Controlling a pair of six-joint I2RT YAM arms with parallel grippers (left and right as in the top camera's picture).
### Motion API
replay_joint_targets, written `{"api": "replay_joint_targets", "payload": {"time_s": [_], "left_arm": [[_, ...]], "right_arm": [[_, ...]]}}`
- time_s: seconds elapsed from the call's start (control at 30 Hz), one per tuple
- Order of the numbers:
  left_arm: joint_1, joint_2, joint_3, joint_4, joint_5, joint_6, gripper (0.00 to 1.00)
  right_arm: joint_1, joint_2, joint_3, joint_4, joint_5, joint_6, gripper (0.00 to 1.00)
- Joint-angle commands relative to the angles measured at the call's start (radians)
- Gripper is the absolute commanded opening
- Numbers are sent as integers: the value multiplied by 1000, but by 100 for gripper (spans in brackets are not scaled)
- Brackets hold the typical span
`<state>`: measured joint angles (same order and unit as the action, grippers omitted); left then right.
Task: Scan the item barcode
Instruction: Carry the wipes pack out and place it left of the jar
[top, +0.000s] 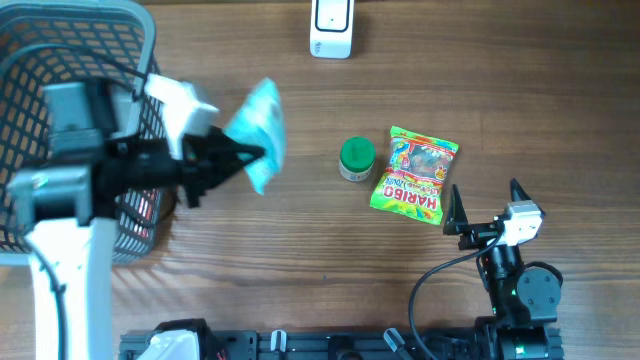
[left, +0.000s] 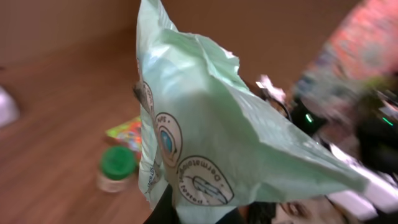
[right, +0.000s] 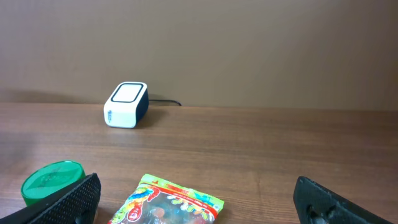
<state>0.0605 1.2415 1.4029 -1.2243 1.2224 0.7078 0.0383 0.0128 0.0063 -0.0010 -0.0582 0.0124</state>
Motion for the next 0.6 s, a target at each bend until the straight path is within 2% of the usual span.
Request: {"api": "replay_joint_targets", "payload": {"time_s": [0.0, 0.13, 0.2, 0.27, 0.33, 0.4, 0.47, 0.57], "left_arm": [[-100, 68, -104, 3, 59, 213, 4], [-168, 195, -180, 31, 19, 226, 4], [-178, 251, -182, 39, -73, 144, 4], [-185, 306, -182, 75, -203, -36, 4], [-202, 368, -182, 154, -457, -319, 4], [-230, 406, -182, 220, -724, -538, 4], [-271, 432, -182, 265, -990, -715, 4], [-335, 446, -182, 308, -1169, -863, 4]], "right_arm": [[-3, -8, -1, 2, 13, -12, 100], [-3, -8, -1, 2, 13, -12, 100], [-3, -8, -1, 2, 13, -12, 100], [-3, -8, -1, 2, 13, -12, 100], [-3, -8, -1, 2, 13, -11, 100], [-3, -8, -1, 2, 13, -12, 100], [-3, -8, -1, 2, 13, -12, 100], [-3, -8, -1, 2, 13, -12, 100]]}}
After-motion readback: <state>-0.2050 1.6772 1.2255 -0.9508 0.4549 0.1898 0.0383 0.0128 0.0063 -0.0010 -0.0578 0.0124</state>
